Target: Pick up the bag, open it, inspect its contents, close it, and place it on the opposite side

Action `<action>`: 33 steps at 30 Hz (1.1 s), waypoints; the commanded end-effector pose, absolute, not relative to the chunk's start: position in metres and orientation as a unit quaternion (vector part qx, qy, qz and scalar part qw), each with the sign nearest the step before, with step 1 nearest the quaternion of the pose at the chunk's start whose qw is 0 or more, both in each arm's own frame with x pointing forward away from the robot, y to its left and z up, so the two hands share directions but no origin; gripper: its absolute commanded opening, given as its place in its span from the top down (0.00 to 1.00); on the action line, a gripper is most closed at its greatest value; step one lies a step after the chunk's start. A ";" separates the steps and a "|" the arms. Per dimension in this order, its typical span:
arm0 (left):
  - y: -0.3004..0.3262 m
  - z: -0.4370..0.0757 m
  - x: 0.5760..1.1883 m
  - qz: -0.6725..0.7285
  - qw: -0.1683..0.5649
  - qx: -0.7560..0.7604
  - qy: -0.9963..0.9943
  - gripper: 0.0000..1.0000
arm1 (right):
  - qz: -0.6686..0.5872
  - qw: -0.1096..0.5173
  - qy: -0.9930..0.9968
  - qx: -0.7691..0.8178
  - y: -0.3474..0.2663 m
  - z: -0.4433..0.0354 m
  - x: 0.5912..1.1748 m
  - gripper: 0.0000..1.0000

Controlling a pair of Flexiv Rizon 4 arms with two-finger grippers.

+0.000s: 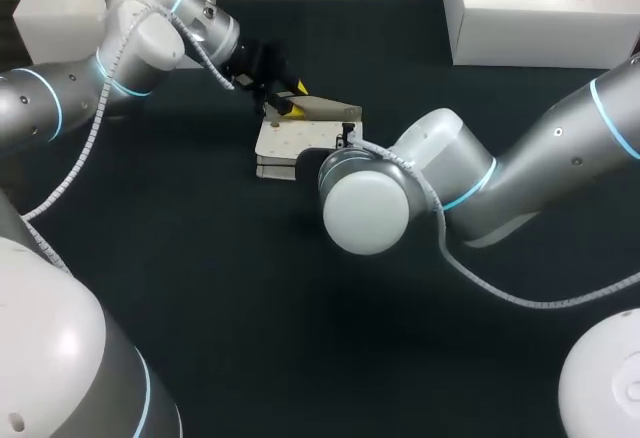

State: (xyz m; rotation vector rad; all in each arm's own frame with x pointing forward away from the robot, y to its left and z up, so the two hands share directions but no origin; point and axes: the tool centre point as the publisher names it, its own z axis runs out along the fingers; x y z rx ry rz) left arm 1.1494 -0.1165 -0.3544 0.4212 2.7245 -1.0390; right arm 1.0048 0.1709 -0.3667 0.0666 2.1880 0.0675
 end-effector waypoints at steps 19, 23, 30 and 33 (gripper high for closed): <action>-0.117 -0.356 1.157 -0.352 0.085 0.141 0.921 1.00 | 0.031 0.461 0.886 0.027 0.168 -0.367 1.002 0.47; -0.115 -0.348 1.157 -0.356 0.087 0.136 0.921 1.00 | 0.031 0.455 0.889 0.030 0.167 -0.354 0.996 0.00; -0.106 -0.324 1.162 -0.361 0.072 0.101 0.924 1.00 | 0.027 0.435 0.899 0.028 0.170 -0.321 0.980 0.00; -0.102 -0.313 1.161 -0.362 0.070 0.095 0.925 1.00 | 0.032 0.428 0.903 0.025 0.173 -0.306 0.974 0.00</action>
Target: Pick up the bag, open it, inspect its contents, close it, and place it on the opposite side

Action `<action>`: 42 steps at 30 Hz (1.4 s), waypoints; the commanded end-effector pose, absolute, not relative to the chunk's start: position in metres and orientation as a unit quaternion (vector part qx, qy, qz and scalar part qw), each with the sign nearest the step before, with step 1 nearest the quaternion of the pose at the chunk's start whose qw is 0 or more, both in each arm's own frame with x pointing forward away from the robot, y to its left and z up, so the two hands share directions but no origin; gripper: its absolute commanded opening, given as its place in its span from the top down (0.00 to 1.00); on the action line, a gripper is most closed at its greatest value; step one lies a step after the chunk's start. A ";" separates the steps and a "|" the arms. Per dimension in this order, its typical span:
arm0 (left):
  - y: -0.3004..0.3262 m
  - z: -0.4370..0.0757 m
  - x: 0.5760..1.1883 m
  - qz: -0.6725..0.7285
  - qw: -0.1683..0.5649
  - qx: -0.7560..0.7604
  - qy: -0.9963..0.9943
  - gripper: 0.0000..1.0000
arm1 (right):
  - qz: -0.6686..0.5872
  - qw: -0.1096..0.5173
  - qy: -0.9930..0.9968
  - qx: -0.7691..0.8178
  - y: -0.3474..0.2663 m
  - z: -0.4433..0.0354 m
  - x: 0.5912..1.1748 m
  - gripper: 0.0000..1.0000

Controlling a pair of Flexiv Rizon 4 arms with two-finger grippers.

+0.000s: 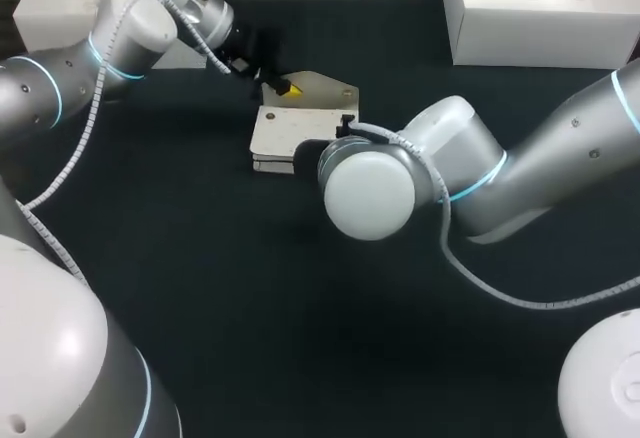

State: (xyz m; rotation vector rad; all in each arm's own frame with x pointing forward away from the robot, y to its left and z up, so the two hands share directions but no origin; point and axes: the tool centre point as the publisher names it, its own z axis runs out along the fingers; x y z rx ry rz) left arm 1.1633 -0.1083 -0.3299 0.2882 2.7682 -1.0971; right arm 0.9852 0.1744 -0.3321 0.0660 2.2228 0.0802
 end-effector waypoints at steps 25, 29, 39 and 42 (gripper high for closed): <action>-0.070 -0.263 1.138 -0.378 0.067 0.085 0.919 1.00 | 0.002 0.388 0.921 0.020 0.198 -0.250 0.964 1.00; -0.062 -0.261 1.138 -0.386 0.066 0.079 0.917 1.00 | -0.015 0.374 0.927 0.017 0.202 -0.246 0.965 1.00; -0.060 -0.261 1.138 -0.387 0.065 0.077 0.916 1.00 | 0.003 0.337 0.941 0.028 0.206 -0.243 0.973 1.00; -0.060 -0.261 1.138 -0.387 0.065 0.077 0.916 1.00 | 0.003 0.337 0.941 0.028 0.206 -0.243 0.973 1.00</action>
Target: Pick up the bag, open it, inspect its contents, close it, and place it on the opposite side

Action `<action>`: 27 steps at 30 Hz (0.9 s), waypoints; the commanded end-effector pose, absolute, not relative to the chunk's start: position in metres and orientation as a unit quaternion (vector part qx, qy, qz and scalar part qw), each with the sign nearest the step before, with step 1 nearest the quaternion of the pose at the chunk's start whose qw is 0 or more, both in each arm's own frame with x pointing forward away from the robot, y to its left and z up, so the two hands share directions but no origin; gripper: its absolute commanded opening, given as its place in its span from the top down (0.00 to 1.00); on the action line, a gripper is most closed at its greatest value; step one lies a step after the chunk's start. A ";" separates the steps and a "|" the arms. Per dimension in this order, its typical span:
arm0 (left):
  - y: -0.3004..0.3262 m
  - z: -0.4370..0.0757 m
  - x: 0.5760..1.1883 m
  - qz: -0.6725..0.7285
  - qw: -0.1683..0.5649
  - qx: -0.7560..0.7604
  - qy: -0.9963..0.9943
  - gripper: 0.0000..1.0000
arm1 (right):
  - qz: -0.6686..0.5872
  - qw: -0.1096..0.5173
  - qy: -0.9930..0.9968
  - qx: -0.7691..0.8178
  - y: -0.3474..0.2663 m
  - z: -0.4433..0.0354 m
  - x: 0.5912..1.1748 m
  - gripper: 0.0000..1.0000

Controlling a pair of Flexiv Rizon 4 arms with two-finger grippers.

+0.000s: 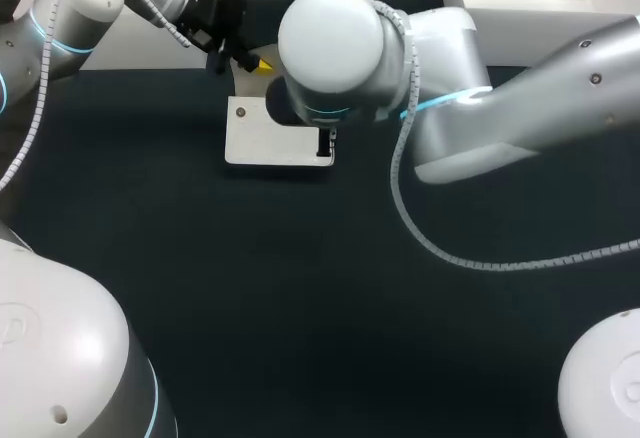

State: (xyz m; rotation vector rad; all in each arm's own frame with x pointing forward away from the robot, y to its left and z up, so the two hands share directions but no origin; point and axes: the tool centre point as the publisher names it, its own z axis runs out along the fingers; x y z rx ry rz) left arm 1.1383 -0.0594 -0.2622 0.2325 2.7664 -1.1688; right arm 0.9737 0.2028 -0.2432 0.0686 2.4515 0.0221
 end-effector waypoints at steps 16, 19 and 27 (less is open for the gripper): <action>-0.069 -0.236 1.131 -0.367 0.065 0.052 0.927 1.00 | 0.022 0.305 0.952 0.011 0.208 -0.233 1.033 1.00; -0.071 -0.233 1.130 -0.367 0.061 0.047 0.927 1.00 | 0.023 0.307 0.951 0.010 0.207 -0.231 1.044 1.00; -0.073 -0.226 1.126 -0.385 0.044 0.041 0.921 1.00 | 0.035 0.316 0.948 0.007 0.200 -0.233 1.069 1.00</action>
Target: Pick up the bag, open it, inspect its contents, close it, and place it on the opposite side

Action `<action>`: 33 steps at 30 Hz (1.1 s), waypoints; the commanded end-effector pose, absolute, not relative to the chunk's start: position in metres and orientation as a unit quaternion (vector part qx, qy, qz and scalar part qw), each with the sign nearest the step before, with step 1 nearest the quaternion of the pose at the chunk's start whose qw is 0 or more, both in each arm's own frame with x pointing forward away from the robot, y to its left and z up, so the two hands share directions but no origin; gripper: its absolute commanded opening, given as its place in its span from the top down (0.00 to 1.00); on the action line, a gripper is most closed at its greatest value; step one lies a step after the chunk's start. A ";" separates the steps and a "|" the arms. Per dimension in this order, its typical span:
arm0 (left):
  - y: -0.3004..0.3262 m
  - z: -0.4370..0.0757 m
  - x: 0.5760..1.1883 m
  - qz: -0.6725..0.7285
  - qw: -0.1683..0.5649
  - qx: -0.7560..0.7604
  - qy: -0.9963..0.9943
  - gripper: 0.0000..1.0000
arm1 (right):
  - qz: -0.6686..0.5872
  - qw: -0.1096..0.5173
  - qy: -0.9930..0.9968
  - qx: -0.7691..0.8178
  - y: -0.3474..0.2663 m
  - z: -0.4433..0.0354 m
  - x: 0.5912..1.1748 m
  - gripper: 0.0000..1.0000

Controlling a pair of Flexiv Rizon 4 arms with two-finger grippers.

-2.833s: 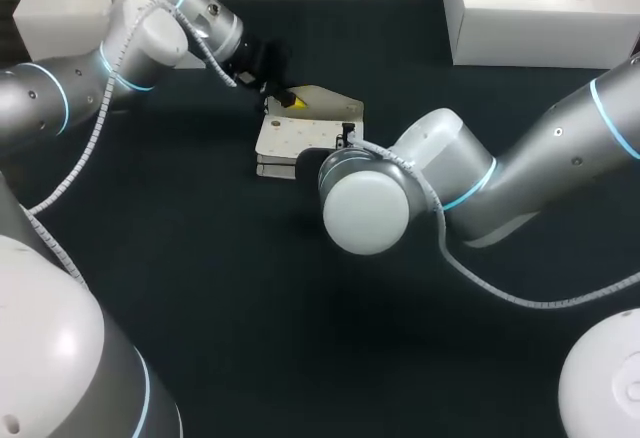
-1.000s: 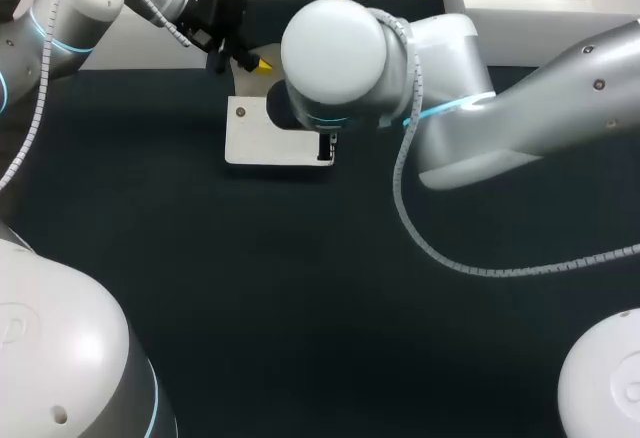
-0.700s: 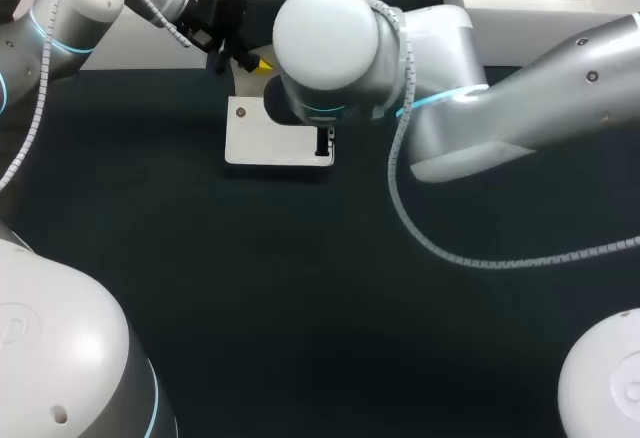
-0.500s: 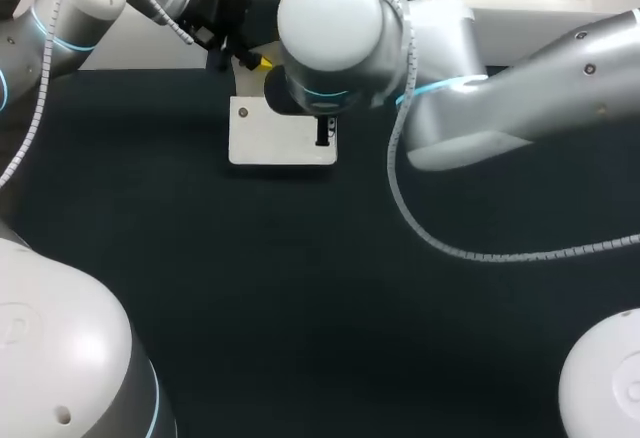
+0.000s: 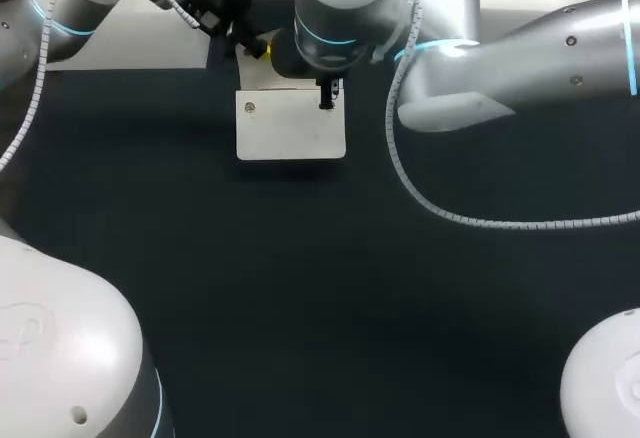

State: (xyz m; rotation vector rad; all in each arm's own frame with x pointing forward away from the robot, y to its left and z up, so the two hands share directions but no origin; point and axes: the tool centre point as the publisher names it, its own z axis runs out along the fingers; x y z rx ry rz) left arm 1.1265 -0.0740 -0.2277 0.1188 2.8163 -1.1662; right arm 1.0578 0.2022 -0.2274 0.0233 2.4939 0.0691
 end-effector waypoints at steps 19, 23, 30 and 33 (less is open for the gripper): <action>-0.085 -0.221 1.121 -0.385 0.033 0.038 0.922 1.00 | 0.057 0.305 0.951 -0.009 0.208 -0.253 1.087 1.00; -0.086 -0.219 1.120 -0.386 0.032 0.038 0.921 1.00 | 0.055 0.299 0.953 -0.016 0.209 -0.262 1.084 1.00; -0.087 -0.218 1.116 -0.385 0.033 0.036 0.922 1.00 | 0.054 0.286 0.957 -0.010 0.203 -0.275 1.081 1.00; -0.087 -0.216 1.116 -0.386 0.035 0.032 0.922 1.00 | 0.055 0.284 0.957 -0.009 0.200 -0.277 1.076 1.00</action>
